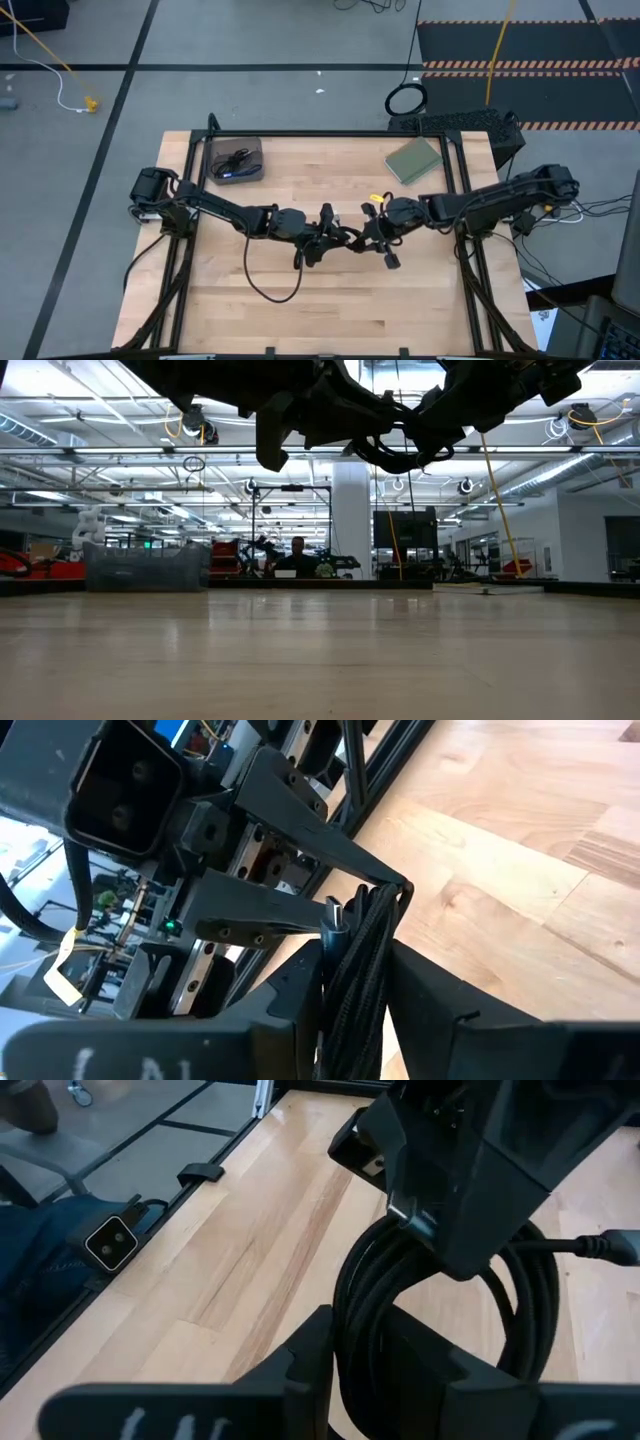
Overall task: Pick and place USB-C Cables
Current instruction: Put the black charger cable into the black bin
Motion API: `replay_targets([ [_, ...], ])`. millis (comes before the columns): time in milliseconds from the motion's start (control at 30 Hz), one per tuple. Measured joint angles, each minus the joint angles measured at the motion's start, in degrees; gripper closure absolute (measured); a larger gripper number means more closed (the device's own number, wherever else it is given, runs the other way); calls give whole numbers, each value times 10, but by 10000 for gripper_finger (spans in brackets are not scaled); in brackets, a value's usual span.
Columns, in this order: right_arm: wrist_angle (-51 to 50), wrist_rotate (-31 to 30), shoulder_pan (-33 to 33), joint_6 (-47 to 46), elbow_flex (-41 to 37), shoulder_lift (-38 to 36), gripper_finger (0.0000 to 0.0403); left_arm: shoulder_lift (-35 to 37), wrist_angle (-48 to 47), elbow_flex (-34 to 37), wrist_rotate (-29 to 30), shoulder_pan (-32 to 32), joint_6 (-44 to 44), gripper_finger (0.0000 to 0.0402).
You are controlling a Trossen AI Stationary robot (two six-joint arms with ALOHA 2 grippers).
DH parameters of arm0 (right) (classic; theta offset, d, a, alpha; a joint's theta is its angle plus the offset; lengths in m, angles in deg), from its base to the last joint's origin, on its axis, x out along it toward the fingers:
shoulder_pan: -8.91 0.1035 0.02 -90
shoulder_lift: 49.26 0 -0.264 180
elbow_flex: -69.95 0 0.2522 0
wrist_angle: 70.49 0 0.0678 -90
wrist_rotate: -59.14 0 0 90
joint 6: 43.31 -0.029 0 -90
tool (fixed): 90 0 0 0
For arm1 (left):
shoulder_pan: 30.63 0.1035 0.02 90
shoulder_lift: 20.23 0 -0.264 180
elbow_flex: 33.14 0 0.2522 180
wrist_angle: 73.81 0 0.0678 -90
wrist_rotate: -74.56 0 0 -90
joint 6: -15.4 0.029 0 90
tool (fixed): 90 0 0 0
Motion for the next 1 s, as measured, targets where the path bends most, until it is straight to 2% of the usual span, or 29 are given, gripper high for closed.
replay_targets([
  [133,-3,0,0,-1,0,-7,319,0,2,0,3,0,-2,307],
  [367,-20,-6,0,-9,0,-45,261,1,6,0,31,0,0,309],
  [700,-99,-122,24,-16,0,-155,224,38,-30,0,82,-10,2,309],
  [1000,-170,-204,55,-34,0,-225,222,103,-130,-1,210,-31,1,309],
])
